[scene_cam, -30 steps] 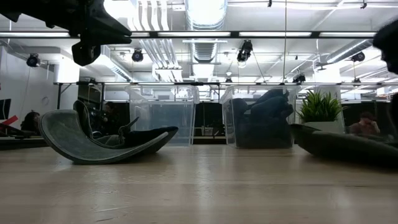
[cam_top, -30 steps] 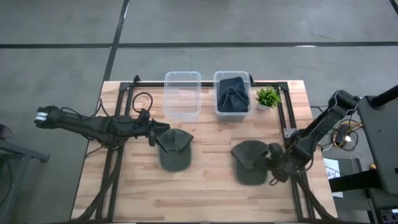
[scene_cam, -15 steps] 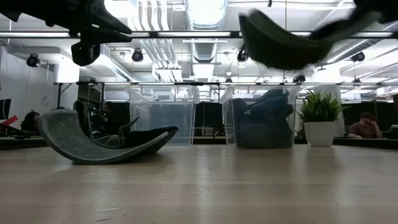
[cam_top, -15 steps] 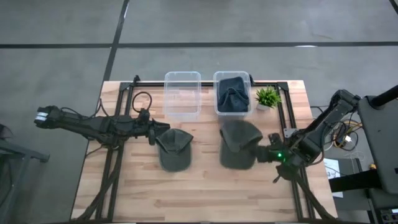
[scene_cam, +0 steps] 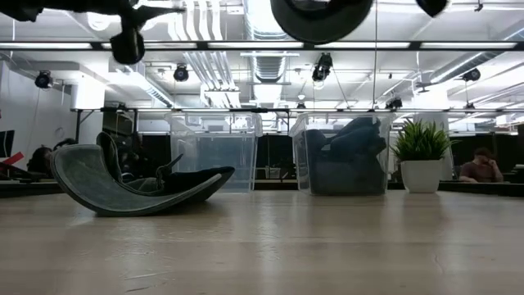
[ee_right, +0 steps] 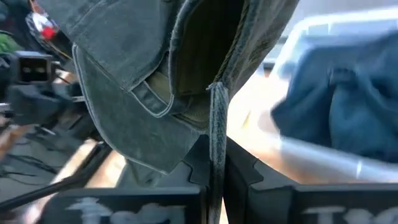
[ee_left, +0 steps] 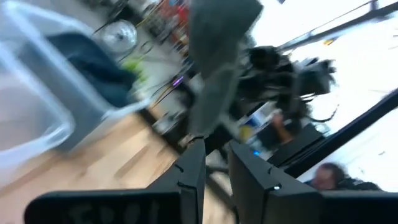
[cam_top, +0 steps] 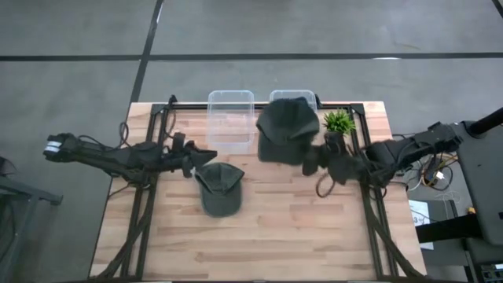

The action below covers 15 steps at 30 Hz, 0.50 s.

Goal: Pick & Place hat
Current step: Put the right gray cap into the left transparent bin

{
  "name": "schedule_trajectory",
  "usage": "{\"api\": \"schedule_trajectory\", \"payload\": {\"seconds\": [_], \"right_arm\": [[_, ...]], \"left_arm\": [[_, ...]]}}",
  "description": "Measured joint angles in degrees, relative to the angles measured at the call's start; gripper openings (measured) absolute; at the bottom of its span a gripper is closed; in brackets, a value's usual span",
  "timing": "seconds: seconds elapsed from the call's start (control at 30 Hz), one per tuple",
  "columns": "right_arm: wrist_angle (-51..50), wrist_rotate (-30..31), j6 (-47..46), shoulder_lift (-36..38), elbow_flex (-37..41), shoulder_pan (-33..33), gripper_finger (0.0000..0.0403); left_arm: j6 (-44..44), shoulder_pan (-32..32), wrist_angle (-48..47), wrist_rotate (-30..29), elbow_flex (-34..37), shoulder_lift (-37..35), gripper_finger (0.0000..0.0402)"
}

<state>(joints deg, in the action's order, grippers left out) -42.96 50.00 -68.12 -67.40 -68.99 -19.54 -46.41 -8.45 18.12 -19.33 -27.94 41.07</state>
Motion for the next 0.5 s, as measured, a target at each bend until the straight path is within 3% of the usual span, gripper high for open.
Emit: {"api": "schedule_trajectory", "payload": {"seconds": [0.2, 0.5], "right_arm": [[0.04, -5.13, 12.66, -4.66, -8.15, 7.13, 0.0012], [0.26, -8.66, 24.51, -13.21, -18.32, 11.15, 0.0012]], "left_arm": [[3.22, -0.02, 9.12, 0.26, -0.04, 1.32, 0.0062], [3.76, 0.02, 10.03, -1.12, -0.07, 3.22, 0.0062]]}}
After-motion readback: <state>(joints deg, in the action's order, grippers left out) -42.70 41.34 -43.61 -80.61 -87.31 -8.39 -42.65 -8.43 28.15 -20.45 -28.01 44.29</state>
